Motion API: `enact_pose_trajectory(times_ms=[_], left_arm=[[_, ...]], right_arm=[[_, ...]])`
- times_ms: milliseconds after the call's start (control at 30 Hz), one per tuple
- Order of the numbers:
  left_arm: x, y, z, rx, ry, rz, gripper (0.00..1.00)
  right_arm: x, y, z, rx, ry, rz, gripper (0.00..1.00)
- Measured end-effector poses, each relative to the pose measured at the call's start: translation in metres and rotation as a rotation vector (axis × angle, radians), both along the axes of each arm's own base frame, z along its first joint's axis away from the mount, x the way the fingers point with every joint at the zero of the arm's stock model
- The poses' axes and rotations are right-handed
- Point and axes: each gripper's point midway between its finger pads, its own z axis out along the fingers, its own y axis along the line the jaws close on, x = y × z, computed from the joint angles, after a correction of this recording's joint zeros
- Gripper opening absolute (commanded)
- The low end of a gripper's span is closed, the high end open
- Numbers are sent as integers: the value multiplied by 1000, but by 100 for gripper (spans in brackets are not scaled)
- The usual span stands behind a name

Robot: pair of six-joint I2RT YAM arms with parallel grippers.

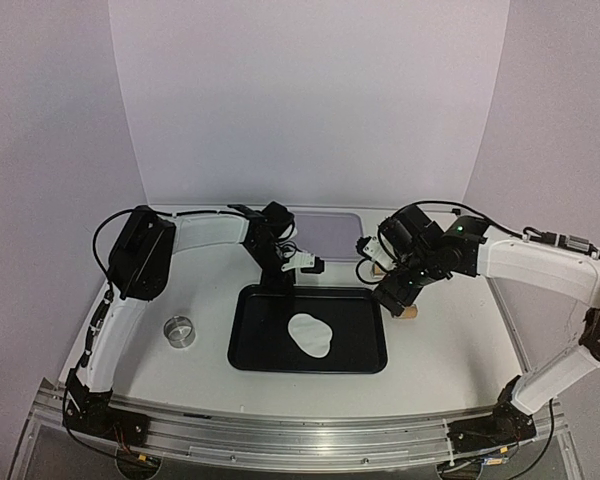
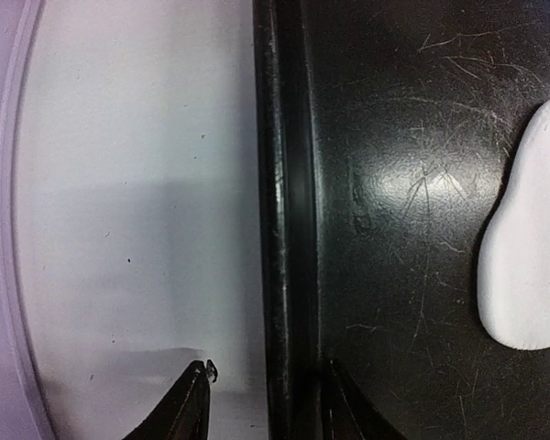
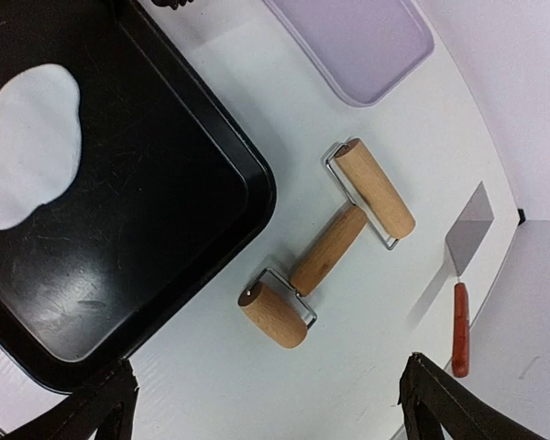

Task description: Roll out the dumpling wrappers from the dough

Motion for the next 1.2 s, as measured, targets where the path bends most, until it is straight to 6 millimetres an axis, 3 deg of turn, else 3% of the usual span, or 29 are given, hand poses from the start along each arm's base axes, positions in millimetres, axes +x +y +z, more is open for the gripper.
enact_pose_trajectory(times_ms=[133, 300, 467, 533, 600, 700, 800, 900, 1067, 1200], left_arm=[[3, -2, 11, -7, -3, 9, 51], [6, -11, 41, -57, 21, 37, 63], [10, -19, 105, -194, 70, 85, 70], [9, -4, 134, -235, 90, 126, 71], [5, 23, 158, -252, 103, 183, 71], [-8, 92, 177, -218, 118, 321, 66], [-22, 167, 169, -157, 133, 479, 56], [-45, 223, 134, -52, 194, 607, 56], [-96, 260, 64, 136, 326, 660, 51], [-116, 272, 37, 212, 354, 667, 45]], right_arm=[[3, 5, 4, 68, 27, -80, 97], [13, 16, 26, 200, 38, -166, 98], [31, 42, 53, 410, 94, -246, 97], [37, 54, 58, 492, 135, -276, 94], [40, 67, 59, 561, 184, -307, 88], [43, 84, 55, 639, 258, -353, 82], [42, 96, 47, 681, 326, -397, 80], [42, 110, 37, 691, 372, -420, 80], [31, 142, 18, 675, 429, -406, 80], [20, 159, 5, 653, 456, -388, 79]])
